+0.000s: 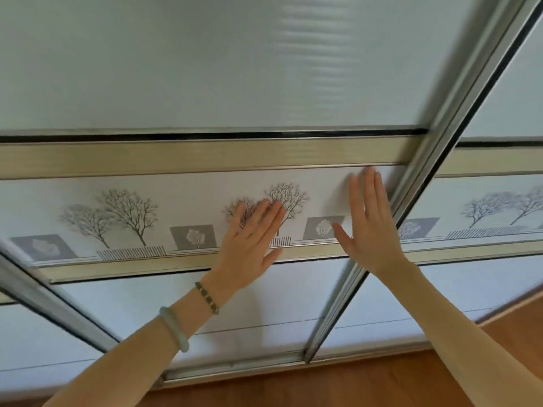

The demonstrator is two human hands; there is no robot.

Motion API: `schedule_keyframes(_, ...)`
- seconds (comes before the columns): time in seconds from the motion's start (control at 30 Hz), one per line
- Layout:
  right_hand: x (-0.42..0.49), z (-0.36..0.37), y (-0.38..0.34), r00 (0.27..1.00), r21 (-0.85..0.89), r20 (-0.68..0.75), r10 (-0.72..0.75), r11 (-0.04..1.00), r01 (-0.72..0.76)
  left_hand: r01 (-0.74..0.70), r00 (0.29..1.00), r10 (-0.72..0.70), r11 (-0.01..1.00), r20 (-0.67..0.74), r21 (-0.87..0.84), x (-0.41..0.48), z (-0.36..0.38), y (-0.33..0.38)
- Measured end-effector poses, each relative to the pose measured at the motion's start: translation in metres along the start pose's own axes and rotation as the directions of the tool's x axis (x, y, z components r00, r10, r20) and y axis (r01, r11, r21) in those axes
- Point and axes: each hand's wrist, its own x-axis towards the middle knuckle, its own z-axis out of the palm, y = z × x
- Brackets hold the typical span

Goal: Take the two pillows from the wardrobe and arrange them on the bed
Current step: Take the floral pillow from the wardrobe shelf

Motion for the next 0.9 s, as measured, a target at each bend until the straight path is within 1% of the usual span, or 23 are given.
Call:
schedule_keyframes(0.1, 0.003, 0.010, -0.005, 0.998, -0.003, 0.038, 0.054, 0.999, -0.054, 0.041, 0.998, -0.039, 0.998, -0.045, 0.052, -0.001, 0.017, -0.002)
schedule_keyframes(0.2, 0.006, 0.018, -0.011, 0.995, 0.013, 0.029, 0.091, 0.996, -0.091, 0.056, 0.996, -0.052, 0.997, -0.070, 0.050, -0.003, 0.022, -0.004)
schedule_keyframes(0.3, 0.007, 0.022, -0.017, 0.996, 0.027, 0.002, 0.093, 0.995, -0.093, 0.056, 0.995, -0.051, 0.997, -0.083, 0.062, -0.006, 0.021, -0.008)
schedule_keyframes(0.5, 0.013, 0.027, -0.037, 0.999, 0.088, -0.019, 0.045, 0.995, -0.043, 0.076, 0.993, -0.065, 0.990, -0.095, 0.117, -0.022, 0.018, -0.025)
schedule_keyframes(0.63, 0.017, 0.031, -0.056, 0.997, 0.126, -0.040, -0.068, 0.989, 0.073, 0.130, 0.991, -0.120, 0.973, -0.063, 0.189, -0.041, 0.010, -0.046)
schedule_keyframes(0.73, 0.021, 0.033, -0.071, 0.979, 0.114, -0.062, -0.192, 0.974, 0.198, 0.200, 0.979, -0.204, 0.949, -0.010, 0.242, -0.061, -0.001, -0.059)
schedule_keyframes(0.83, 0.029, 0.034, -0.086, 0.947, 0.086, -0.074, -0.314, 0.944, 0.320, 0.304, 0.945, -0.327, 0.905, 0.029, 0.299, -0.079, -0.014, -0.068)
schedule_keyframes(0.9, 0.033, 0.032, -0.099, 0.919, 0.097, -0.106, -0.380, 0.916, 0.390, 0.373, 0.911, -0.410, 0.871, 0.055, 0.320, -0.089, -0.023, -0.074)
